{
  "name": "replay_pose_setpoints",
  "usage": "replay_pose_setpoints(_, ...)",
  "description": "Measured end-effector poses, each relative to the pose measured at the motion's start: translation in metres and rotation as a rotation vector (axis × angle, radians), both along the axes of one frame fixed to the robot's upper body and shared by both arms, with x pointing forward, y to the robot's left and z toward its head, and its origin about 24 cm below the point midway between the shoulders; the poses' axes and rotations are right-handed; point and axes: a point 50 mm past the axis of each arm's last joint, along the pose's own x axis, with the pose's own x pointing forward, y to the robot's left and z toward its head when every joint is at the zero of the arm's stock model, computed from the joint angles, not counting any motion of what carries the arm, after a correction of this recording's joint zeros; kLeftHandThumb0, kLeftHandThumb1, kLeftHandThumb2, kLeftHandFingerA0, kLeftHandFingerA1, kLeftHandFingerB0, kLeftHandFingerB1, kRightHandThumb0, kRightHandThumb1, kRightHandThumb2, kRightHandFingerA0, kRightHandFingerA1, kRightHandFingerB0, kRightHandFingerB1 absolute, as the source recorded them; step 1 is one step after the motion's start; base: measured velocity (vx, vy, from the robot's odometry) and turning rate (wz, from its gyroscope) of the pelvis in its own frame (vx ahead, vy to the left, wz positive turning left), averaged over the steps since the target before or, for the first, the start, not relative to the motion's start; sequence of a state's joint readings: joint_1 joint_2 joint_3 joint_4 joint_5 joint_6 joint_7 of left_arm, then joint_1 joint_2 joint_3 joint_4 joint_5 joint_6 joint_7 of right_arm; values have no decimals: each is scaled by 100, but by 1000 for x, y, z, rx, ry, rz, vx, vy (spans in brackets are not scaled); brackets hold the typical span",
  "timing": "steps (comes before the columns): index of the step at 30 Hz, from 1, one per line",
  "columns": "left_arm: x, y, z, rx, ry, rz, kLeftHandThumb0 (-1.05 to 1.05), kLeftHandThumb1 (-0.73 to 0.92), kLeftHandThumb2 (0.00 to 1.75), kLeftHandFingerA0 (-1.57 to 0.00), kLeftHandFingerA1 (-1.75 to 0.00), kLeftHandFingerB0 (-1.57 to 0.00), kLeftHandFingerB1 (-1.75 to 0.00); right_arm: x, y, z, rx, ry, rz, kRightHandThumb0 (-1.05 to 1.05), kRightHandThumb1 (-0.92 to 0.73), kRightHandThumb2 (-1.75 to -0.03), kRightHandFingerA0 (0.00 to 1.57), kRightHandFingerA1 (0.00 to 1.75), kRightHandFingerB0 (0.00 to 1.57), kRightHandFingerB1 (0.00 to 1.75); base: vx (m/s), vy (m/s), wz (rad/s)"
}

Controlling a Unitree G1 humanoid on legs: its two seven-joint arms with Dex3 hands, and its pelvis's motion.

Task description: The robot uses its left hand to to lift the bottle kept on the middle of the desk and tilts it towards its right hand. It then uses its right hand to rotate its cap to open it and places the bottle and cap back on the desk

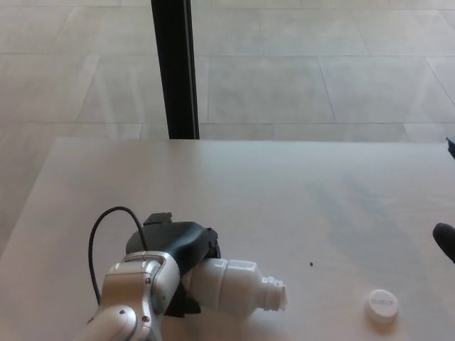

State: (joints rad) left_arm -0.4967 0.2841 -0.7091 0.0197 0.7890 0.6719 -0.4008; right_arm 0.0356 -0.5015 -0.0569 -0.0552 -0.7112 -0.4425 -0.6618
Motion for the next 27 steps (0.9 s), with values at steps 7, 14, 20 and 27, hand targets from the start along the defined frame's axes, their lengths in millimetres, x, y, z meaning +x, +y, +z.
replay_pose_setpoints(7, 3, -3, 2, 119, -44, -55, -28, 57, 63, -75, -143, -64, -67, -3, -13, 3, 75, 47, -72, -58, -59, -86, 9, 48, 30, 47, 0, 0, 0)
replay_pose_setpoints(14, 4, -1, 2, 217, -79, -92, -28, 57, 63, -75, -143, -64, -67, -5, -25, 5, 166, 108, -134, -58, -59, -86, 9, 48, 30, 47, 0, 0, 0)
replay_pose_setpoints(20, 8, -16, -2, 177, -57, -88, -71, 68, 60, -34, -68, -25, -44, -7, -31, 6, 259, 144, -161, -44, -64, -59, 29, 51, 55, 40, 0, 0, 0)
replay_pose_setpoints(27, 13, -15, 6, 85, -19, -47, -96, 57, 95, 0, -15, 0, 0, -10, -37, 0, 348, 214, -178, -50, -65, -59, 28, 52, 52, 39, 0, 0, 0)
